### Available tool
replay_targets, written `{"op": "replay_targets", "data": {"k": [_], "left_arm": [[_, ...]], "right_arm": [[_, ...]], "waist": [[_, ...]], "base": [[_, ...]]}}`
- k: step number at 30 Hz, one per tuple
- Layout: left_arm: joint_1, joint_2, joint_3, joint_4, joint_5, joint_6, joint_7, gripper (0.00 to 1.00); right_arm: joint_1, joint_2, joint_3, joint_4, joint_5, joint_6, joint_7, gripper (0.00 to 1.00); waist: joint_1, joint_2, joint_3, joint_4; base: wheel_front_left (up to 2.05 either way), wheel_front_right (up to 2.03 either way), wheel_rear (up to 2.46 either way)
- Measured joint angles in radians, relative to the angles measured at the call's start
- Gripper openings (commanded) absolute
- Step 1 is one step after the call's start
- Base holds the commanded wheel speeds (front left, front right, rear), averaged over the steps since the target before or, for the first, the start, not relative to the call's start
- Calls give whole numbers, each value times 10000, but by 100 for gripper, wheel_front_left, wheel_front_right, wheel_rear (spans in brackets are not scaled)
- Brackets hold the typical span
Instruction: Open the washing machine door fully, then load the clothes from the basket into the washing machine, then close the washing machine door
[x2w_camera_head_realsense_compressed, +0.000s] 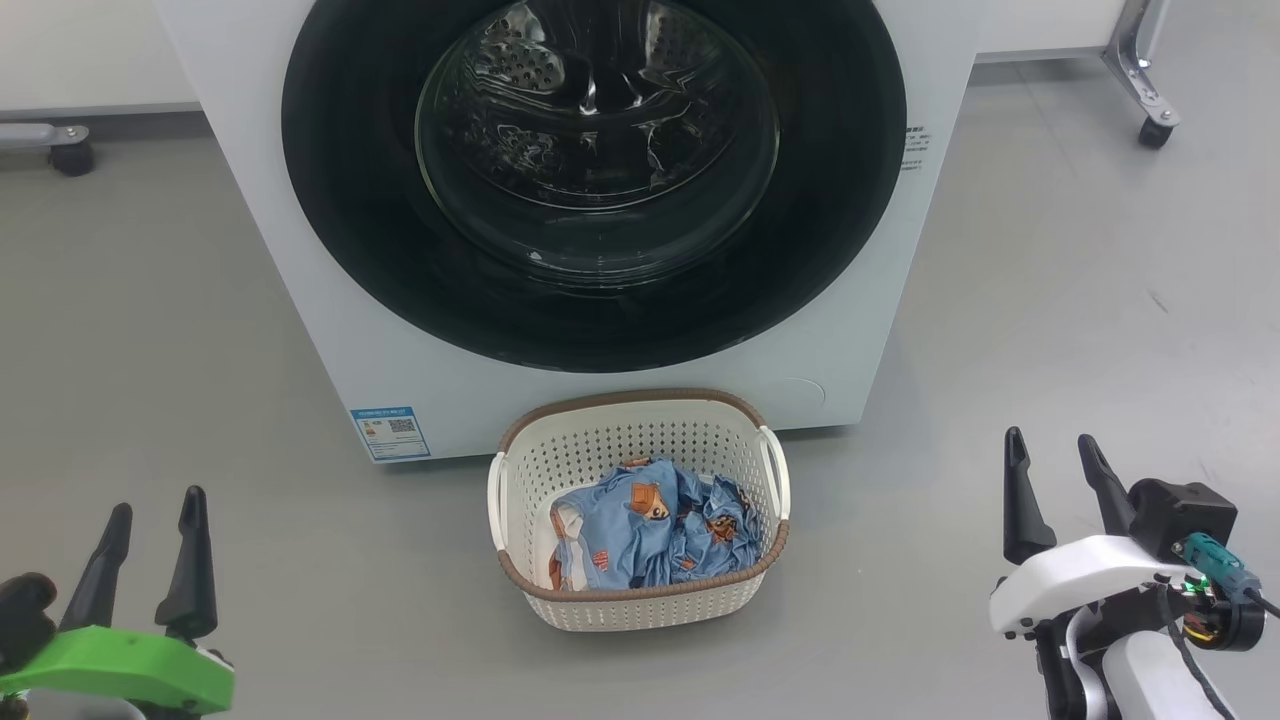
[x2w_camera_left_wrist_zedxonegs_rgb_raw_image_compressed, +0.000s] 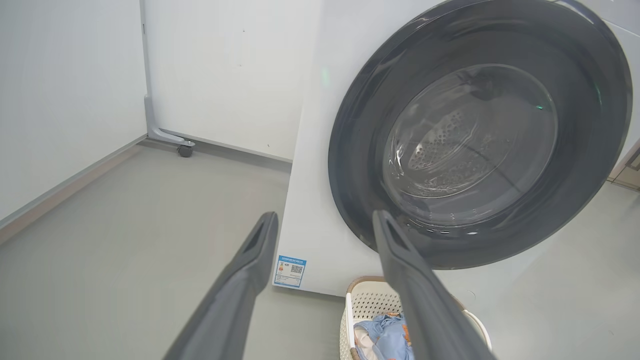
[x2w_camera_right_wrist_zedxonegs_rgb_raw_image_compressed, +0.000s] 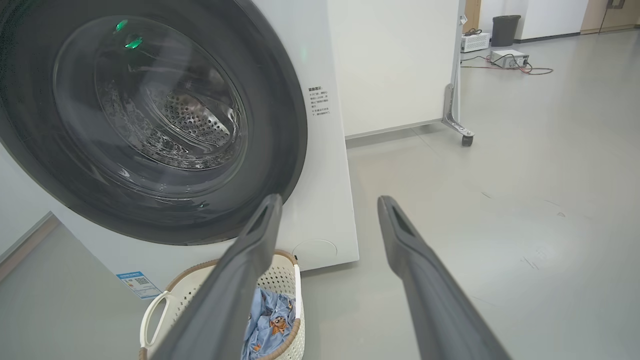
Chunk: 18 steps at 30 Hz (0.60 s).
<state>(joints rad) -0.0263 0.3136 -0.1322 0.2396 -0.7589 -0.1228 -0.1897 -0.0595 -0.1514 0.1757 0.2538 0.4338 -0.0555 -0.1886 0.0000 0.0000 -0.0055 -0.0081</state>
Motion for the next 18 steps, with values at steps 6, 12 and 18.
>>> {"op": "replay_targets", "data": {"k": [6, 12, 18], "left_arm": [[2, 77, -81, 58, 765, -2, -211, 100], [3, 174, -314, 90, 1354, -4, -407, 100], [3, 305, -487, 88, 2002, -13, -596, 100]], "right_arm": [[-43, -4, 242, -4, -851, -82, -205, 100], [-73, -2, 410, -4, -1599, -82, -397, 100], [-147, 8, 554, 13, -2370, -84, -604, 100]], "waist": [[0, 0, -19, 33], [0, 0, -36, 80], [0, 0, -63, 128]], "base": [[0, 0, 0], [0, 0, 0], [0, 0, 0]]}}
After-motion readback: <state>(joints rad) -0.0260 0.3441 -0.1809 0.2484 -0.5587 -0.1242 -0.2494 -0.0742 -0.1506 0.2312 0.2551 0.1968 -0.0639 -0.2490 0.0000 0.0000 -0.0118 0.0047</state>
